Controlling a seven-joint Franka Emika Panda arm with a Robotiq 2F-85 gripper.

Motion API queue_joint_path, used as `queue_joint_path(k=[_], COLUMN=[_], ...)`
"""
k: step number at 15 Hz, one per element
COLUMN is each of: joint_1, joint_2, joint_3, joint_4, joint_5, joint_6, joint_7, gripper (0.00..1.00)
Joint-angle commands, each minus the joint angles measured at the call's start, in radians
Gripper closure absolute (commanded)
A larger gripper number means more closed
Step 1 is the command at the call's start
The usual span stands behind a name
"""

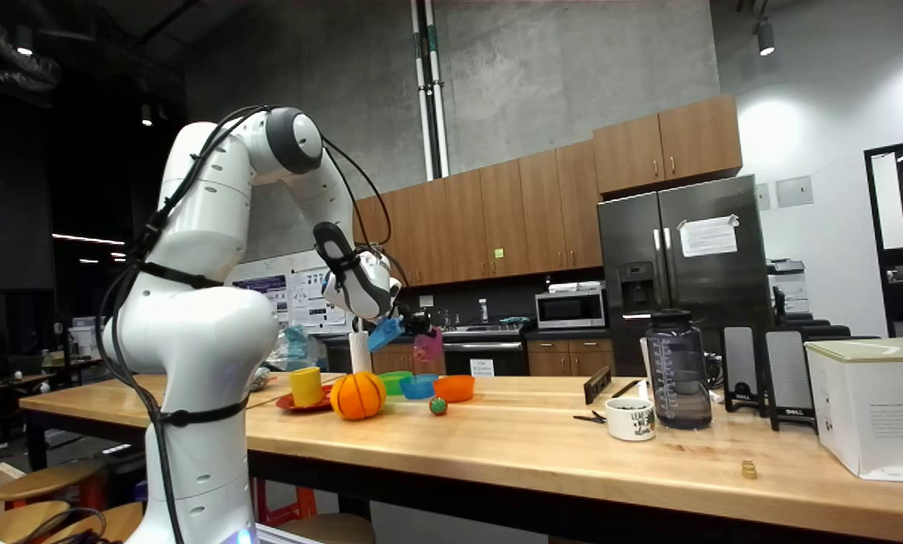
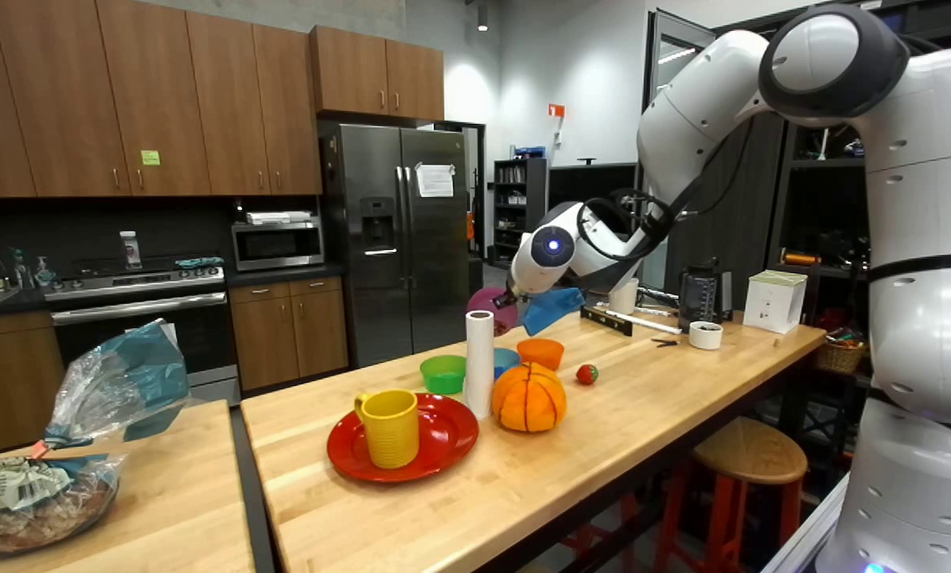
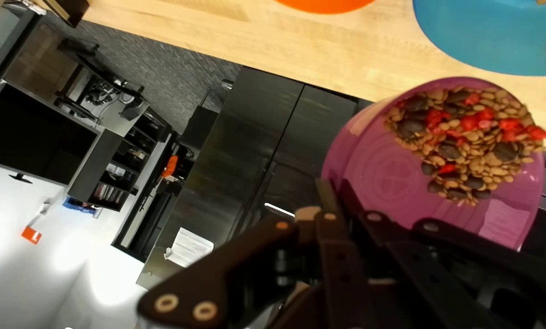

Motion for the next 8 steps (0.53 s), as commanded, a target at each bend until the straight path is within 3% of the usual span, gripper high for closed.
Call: queue_joint_path(k=[1, 8], joint_1=[-0.005, -0.005], joint_2=[-0.009, -0.011], joint_3=[-0.004, -0.006], joint_4=[-0.02, -0.04], joint_5=[-0.067, -0.15], joint_6=[0.0, -0.019], joint_7=[0.072, 0.167], gripper=[0.99, 0.99])
